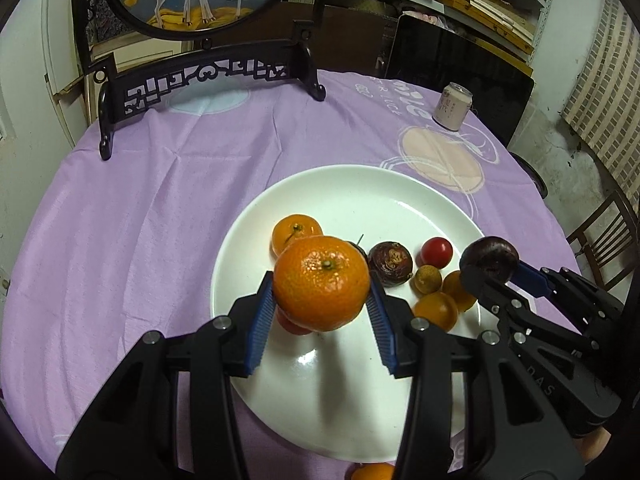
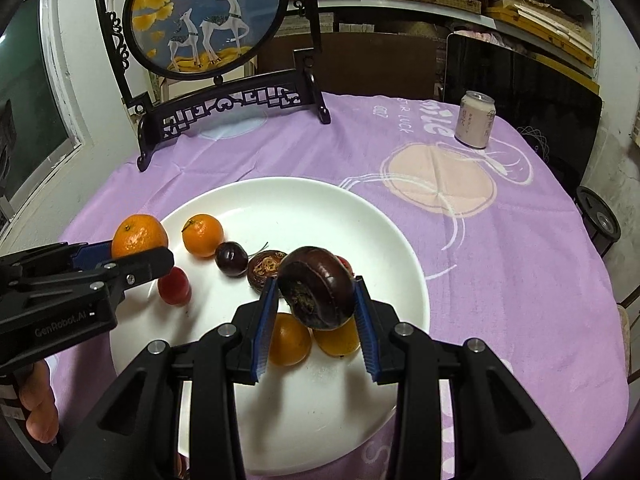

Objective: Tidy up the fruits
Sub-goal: 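Carry the mandarin in the left tool while the right tool carries the plum, both onto plate, then grasp the small yellow fruit with the right tool while the left tool grasps an orange tomato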

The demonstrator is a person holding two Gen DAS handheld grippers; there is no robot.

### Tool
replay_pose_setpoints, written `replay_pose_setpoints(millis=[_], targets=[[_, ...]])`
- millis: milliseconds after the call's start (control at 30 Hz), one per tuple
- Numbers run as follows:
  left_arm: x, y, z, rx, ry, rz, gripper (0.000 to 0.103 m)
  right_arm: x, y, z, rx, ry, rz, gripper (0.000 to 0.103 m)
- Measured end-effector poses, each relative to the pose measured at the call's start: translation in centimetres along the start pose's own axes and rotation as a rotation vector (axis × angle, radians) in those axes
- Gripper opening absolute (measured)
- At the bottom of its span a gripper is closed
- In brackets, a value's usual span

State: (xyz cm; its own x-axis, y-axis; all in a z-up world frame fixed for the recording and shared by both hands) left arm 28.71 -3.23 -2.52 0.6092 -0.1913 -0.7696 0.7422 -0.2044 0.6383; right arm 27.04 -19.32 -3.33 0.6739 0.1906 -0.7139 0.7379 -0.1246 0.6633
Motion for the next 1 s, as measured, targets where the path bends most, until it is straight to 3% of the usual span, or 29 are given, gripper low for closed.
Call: replay_pose_setpoints(millis=[100,300,567,733,833,900,1000], targets=[[-0.1,0.0,0.1,0.004,0.004,0.008,0.049,0.1,0.0,0.0,-0.019,-0.040,0.028,0.058],[-2.7,-0.7,0.3,0.035,0.052,0.100,0.064,-1.1,-0.2,1.3,0.001,-0.068,0.094,0.058],[-5.2,-3.7,-0.1,-0.003,0.060,0.145,0.064,-1.6,-1.0,2.4,0.030,-0.051,0.122,0.059],[-8.1,-8.5,-1.7,-0.087,0.047,0.147,0.064,-2.9,-2.2,1.1,-0.021,-0.029,0.161,0.059],[-9.8,-10.7,-2.3,-0.091,0.070,0.141,0.064,-4.0,-3.9,0.7,-0.023,-0.029,0.139,0.059],[-10.8,-12.2,-2.7,-0.079,0.079,0.144,0.067,-5.9,-5.9,0.5,-0.007,0.018,0.115,0.059],[-11.6,-14.6,-3.5,-0.057,0.110,0.123,0.068,-9.2,-10.5,-0.6,-0.036,0.138,0.007,0.059]])
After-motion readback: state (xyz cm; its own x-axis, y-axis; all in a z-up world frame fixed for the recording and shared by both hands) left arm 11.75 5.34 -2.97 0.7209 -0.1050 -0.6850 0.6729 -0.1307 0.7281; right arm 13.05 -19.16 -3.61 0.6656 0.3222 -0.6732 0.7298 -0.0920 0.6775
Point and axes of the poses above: each gripper's, at about its wrist camera, not at the fingertips, and x roughly the way its jaws point, z to its right, y to its top, the point moved 2 cm from there along x, roughly the way its jaws point, and after that the axes turned 12 degrees about x, right-handed, at the moved point
